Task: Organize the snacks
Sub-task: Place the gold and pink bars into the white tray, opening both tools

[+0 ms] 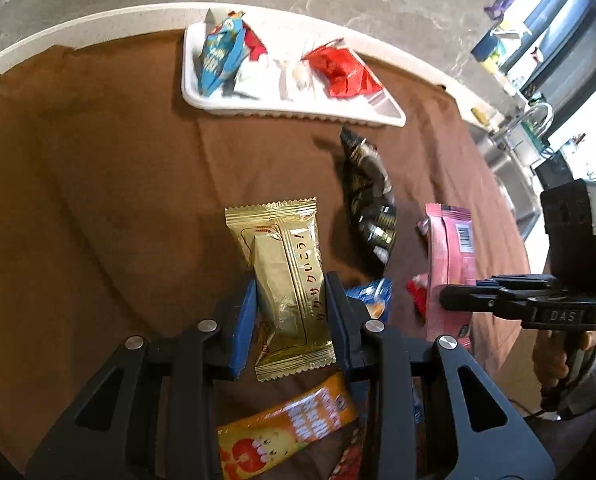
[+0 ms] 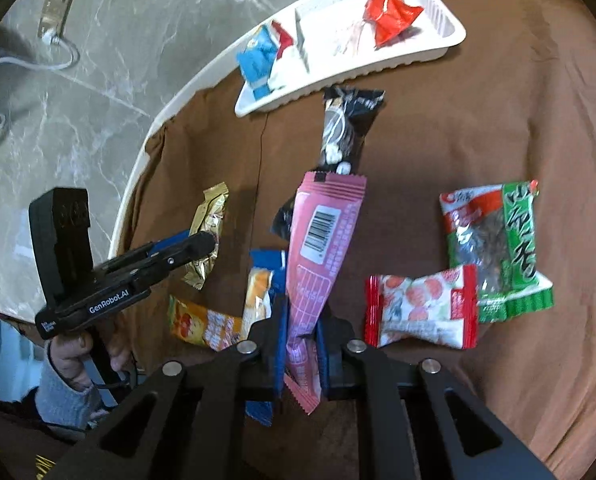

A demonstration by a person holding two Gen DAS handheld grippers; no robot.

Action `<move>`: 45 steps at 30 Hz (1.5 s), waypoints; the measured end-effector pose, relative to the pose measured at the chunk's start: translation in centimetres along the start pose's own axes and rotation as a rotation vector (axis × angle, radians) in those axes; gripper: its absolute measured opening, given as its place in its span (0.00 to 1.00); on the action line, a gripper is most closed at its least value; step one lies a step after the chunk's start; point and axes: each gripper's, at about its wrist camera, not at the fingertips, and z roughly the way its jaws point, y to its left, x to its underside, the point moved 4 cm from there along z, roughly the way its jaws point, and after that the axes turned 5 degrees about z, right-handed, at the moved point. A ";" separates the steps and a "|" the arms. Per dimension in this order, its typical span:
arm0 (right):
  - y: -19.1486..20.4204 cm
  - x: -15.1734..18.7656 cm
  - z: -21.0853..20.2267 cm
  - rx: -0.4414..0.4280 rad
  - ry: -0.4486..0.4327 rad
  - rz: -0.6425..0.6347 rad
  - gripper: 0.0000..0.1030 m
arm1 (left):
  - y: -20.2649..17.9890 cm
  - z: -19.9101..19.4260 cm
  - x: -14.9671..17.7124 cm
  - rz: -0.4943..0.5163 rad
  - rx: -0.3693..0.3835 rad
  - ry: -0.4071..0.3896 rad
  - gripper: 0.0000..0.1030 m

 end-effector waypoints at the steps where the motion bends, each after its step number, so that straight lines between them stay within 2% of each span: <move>1: -0.1 -0.5 -0.2 -0.006 -0.008 0.006 0.14 | -0.1 0.0 -0.6 -0.001 0.007 -0.006 0.30; 10: -0.4 -6.7 -1.8 -0.013 -0.065 0.010 0.14 | -0.1 0.7 -6.0 -0.004 0.048 -0.049 0.30; 16: -0.7 -11.9 -2.0 -0.002 -0.087 -0.009 0.14 | 0.5 2.0 -11.2 0.002 0.064 -0.077 0.30; 26: 0.4 -20.5 1.2 0.037 -0.081 -0.081 0.14 | 1.8 6.7 -20.1 0.020 0.079 -0.088 0.30; 30: 1.0 -23.1 2.9 0.101 -0.091 -0.139 0.14 | 2.0 9.0 -22.2 0.028 0.048 -0.083 0.30; 33: 1.2 -24.1 3.9 0.162 -0.100 -0.170 0.21 | 2.6 10.8 -23.1 0.011 0.016 -0.065 0.34; 37: 0.8 -24.5 4.1 0.186 -0.119 -0.160 0.22 | 2.8 11.6 -23.7 0.019 -0.001 -0.092 0.51; 41: 0.7 -24.1 2.9 0.175 -0.147 -0.138 0.22 | 2.5 11.3 -23.8 0.046 -0.028 -0.112 0.52; 45: 1.5 -22.7 0.6 0.166 -0.192 -0.147 0.22 | 2.4 9.7 -22.5 0.029 -0.018 -0.134 0.52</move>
